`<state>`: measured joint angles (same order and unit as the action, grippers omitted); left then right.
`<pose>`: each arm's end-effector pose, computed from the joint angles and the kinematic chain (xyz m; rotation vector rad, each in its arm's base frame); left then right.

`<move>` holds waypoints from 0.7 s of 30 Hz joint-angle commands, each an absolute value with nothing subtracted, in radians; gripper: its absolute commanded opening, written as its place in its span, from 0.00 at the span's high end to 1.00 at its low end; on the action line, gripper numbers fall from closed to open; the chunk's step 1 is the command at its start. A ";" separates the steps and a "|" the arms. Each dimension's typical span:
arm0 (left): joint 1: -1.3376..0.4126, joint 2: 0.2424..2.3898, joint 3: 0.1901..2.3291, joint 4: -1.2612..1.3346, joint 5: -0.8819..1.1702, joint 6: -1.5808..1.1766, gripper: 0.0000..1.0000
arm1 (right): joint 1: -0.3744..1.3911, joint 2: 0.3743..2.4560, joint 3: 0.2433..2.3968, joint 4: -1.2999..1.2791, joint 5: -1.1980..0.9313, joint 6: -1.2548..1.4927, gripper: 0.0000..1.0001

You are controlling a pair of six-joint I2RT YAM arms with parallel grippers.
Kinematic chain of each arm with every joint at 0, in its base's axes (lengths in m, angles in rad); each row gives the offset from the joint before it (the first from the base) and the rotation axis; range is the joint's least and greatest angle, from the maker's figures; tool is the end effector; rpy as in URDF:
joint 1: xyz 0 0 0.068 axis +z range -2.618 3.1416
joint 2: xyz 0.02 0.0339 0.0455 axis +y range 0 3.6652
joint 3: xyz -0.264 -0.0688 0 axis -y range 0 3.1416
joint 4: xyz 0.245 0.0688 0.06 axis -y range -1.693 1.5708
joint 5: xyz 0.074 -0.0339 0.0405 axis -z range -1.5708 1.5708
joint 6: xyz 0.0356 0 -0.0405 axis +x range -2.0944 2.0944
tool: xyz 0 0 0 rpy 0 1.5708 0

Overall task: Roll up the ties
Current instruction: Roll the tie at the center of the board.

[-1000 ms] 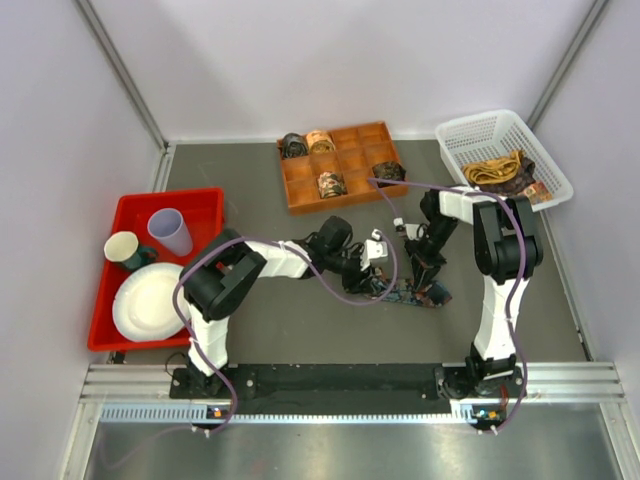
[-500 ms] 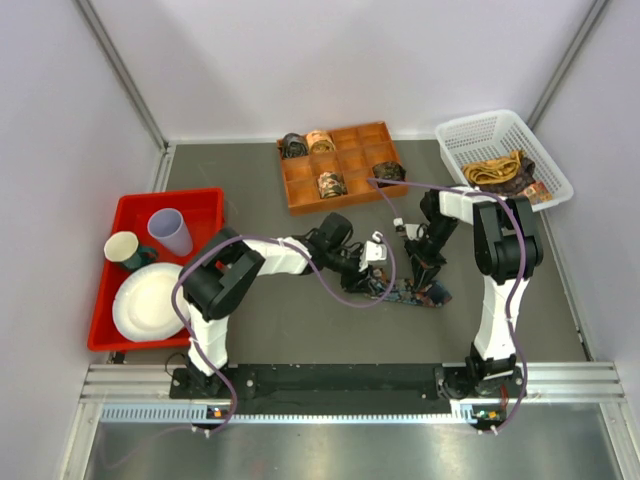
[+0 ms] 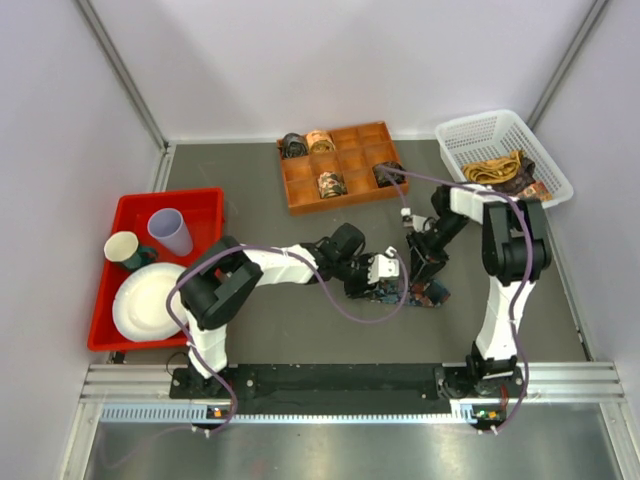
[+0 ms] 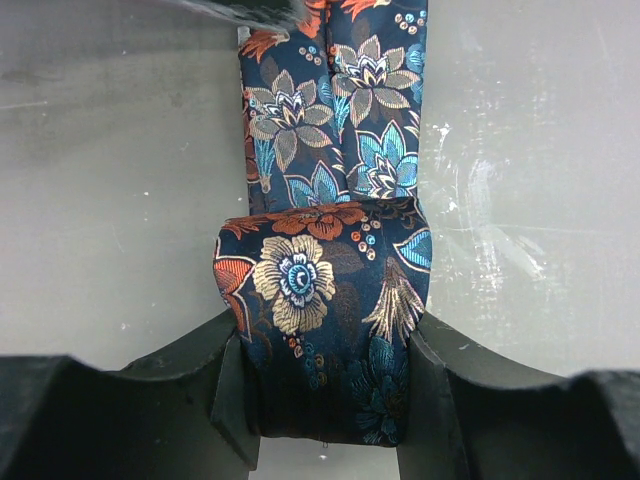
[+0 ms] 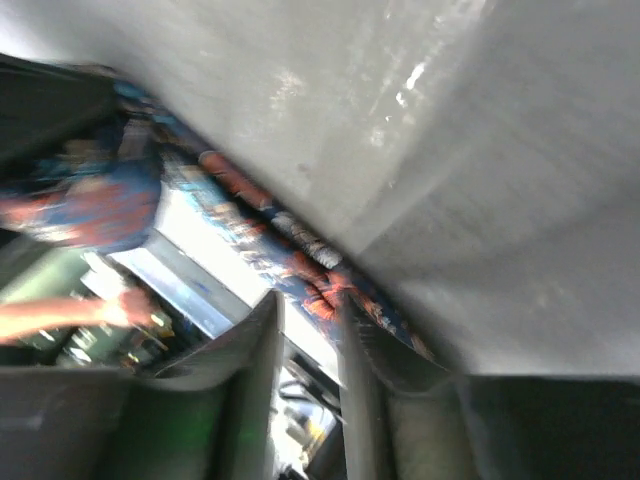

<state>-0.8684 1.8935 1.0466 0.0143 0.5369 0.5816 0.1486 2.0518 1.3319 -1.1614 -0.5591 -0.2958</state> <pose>0.2325 -0.3028 0.1427 1.7652 1.6111 -0.7784 0.3276 0.0681 0.1319 0.4876 -2.7214 -0.8225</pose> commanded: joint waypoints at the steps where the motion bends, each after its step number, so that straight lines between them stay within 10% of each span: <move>1: -0.907 1.988 1.070 -0.273 0.381 0.601 0.84 | 0.086 1.873 1.326 -1.125 -0.820 -0.316 0.59; 21: -0.950 2.040 1.124 -0.359 0.354 0.661 0.76 | 0.222 1.894 1.062 -0.690 -1.063 -0.067 0.53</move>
<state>-0.9245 1.9312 1.1835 -0.1955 0.4187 0.6273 0.1982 1.8763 1.0786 -0.7750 -1.0645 -0.0738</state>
